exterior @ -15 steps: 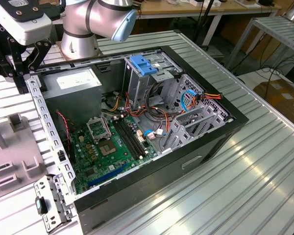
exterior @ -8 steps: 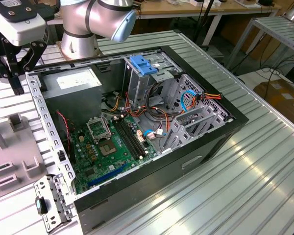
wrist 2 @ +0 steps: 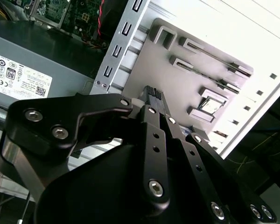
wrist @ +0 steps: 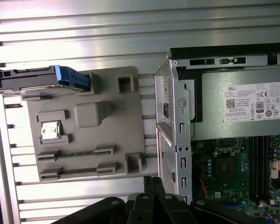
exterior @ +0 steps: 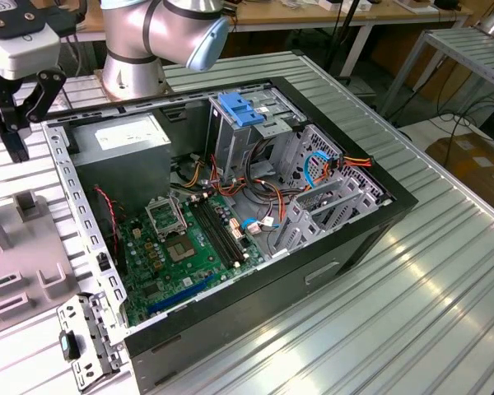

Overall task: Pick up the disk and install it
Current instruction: 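Reach for the disk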

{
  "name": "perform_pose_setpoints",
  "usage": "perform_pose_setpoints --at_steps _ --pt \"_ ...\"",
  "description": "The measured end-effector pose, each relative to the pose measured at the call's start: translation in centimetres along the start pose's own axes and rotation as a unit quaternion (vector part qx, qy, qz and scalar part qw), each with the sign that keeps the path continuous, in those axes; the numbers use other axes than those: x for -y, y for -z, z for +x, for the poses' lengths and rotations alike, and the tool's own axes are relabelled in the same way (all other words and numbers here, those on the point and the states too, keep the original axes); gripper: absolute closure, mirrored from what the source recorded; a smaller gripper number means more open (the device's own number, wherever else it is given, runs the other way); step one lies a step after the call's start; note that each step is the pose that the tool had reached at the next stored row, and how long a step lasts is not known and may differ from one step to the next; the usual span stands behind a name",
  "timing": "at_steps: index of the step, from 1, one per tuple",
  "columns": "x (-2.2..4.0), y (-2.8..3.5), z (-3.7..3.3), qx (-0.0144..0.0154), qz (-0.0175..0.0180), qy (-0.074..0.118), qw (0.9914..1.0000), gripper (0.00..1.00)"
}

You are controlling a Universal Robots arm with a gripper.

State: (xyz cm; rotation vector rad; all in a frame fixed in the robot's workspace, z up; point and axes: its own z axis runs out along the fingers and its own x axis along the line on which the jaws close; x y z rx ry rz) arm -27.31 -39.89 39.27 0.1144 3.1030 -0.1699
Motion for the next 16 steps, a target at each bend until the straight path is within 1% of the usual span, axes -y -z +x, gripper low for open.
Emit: perform_pose_setpoints --at_steps 5,8,16 --pt "0.03 0.00 0.47 0.0000 -0.0001 0.000 1.00000 0.89" --pt "0.08 0.01 1.06 0.0000 0.0000 0.000 1.00000 0.89" --pt "0.13 0.01 1.76 0.0001 -0.0001 0.000 1.00000 0.89"
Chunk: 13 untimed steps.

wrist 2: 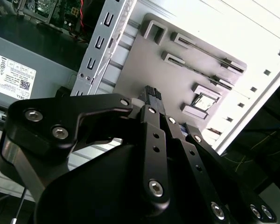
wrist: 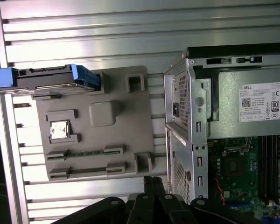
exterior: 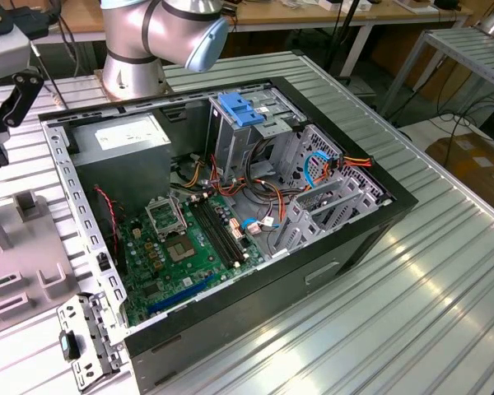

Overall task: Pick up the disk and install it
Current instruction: 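Reach for the disk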

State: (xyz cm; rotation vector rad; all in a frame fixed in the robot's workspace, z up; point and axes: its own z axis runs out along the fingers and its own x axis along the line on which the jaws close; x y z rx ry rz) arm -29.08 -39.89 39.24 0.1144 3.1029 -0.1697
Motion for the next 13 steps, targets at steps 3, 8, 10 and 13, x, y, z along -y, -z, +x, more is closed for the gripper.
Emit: perform_pose_setpoints --at_steps 3,8,10,13 --pt "0.02 0.01 0.34 -0.0001 0.0000 0.000 1.00000 0.89" --pt "0.07 0.01 0.89 0.0000 0.0000 0.000 1.00000 0.89" --pt "0.08 0.02 1.12 0.0000 0.0000 0.000 1.00000 0.89" --pt "0.11 0.02 1.52 0.0000 0.0000 0.000 1.00000 0.89"
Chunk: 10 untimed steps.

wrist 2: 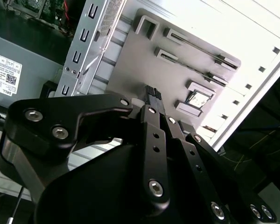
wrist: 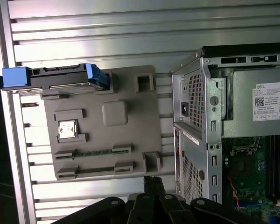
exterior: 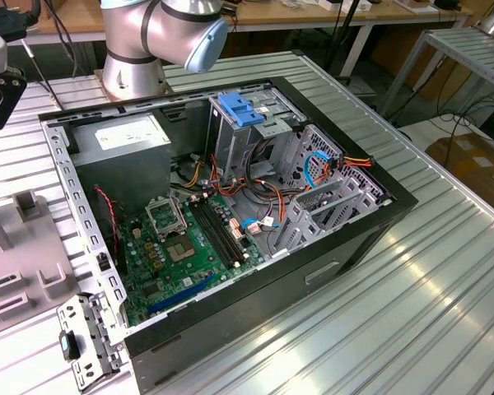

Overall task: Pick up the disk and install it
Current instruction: 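Reach for the disk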

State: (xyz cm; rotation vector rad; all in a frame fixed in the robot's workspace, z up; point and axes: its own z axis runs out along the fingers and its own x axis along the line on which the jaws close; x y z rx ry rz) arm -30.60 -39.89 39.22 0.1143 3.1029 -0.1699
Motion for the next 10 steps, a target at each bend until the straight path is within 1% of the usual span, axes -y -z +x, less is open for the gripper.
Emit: perform_pose_setpoints --at_steps 5,6,10 --pt "0.04 0.00 0.55 0.0000 0.0000 0.000 1.00000 0.89" --pt "0.06 0.01 0.78 0.0000 0.0000 0.000 1.00000 0.89" --pt "0.09 0.01 1.26 0.0000 0.0000 0.000 1.00000 0.89"
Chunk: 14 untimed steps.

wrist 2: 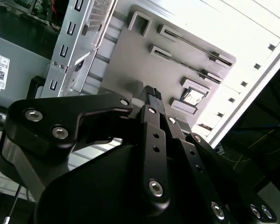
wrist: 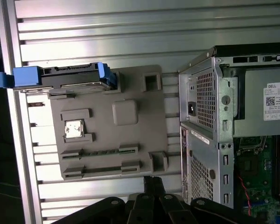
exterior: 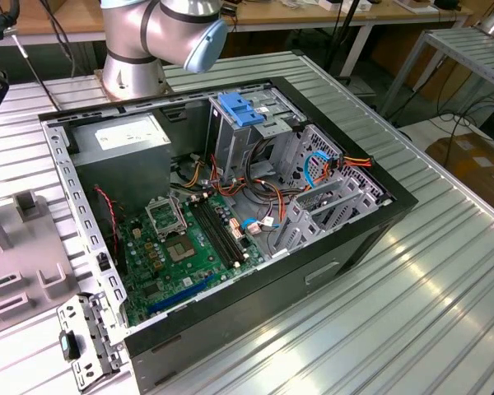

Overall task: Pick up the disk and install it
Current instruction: 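Reach for the disk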

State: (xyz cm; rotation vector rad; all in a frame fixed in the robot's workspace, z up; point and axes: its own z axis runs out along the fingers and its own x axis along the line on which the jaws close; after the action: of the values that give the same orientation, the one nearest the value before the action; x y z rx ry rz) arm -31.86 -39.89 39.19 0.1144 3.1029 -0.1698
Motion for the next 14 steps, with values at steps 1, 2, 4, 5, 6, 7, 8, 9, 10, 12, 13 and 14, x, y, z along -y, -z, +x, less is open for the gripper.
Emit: perform_pose_setpoints --at_steps 1,2,4,5,6,7,8,9,10,12,13,14 --pt "0.01 0.00 0.14 0.0000 0.0000 0.000 1.00000 0.89" --pt "0.02 0.00 0.26 0.0000 0.0000 0.000 1.00000 0.89" --pt "0.04 0.01 0.57 0.0000 0.0000 0.000 1.00000 0.89" --pt "0.06 0.01 0.74 0.0000 0.0000 0.000 1.00000 0.89" --pt "0.07 0.01 1.00 0.0000 0.0000 0.000 1.00000 0.89" --pt "0.09 0.02 1.26 0.0000 0.0000 0.000 1.00000 0.89" --pt "0.11 0.02 1.42 0.0000 0.0000 0.000 1.00000 0.89" --pt "0.11 0.02 1.50 0.0000 0.0000 0.000 1.00000 0.89" --pt "0.12 0.02 1.68 0.0000 0.0000 0.000 1.00000 0.89" --pt "0.16 0.02 2.13 0.0000 0.0000 0.000 1.00000 0.89" --pt "0.18 0.02 2.44 0.0000 0.0000 0.000 1.00000 0.89" --pt "0.19 0.02 2.63 0.0000 0.0000 0.000 1.00000 0.89"
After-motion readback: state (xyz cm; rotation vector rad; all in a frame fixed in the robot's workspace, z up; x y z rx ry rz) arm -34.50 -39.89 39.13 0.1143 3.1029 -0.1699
